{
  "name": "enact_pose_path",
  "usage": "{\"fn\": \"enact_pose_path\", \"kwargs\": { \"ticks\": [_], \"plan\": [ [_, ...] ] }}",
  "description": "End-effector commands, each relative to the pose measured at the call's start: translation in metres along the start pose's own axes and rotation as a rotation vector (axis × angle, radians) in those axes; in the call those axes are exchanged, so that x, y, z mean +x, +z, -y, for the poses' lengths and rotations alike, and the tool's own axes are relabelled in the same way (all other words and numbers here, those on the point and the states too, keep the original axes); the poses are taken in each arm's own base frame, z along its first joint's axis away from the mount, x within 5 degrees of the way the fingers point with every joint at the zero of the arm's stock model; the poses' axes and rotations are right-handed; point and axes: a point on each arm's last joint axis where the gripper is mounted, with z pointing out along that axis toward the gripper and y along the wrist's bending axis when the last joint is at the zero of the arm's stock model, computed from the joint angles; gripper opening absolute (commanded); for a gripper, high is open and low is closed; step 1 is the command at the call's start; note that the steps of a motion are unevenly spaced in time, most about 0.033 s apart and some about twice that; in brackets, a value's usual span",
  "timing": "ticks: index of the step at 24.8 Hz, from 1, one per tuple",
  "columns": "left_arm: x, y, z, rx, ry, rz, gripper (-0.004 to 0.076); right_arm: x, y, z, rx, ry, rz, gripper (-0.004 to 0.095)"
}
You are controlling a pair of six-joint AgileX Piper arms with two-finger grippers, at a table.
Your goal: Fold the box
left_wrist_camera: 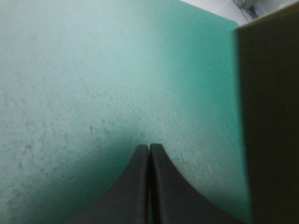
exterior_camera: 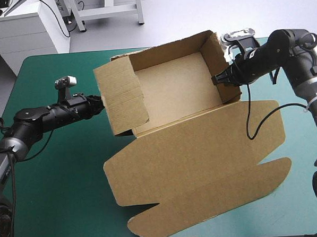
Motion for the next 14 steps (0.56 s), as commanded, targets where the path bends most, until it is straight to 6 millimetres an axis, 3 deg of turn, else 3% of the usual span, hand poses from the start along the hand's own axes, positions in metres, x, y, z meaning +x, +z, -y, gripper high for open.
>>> {"fn": "enact_pose_path", "kwargs": {
  "ticks": [1, 14],
  "plan": [
    [-0.027, -0.021, 0.039, 0.128, 0.012, 0.076, -0.0009, -0.008, -0.027, -0.007, 0.008, 0.007, 0.134, -0.0012],
    [-0.025, -0.035, 0.079, 0.303, -0.011, 0.025, -0.0009, -0.009, -0.026, -0.002, 0.061, -0.009, 0.143, -0.0012]
  ]
}}
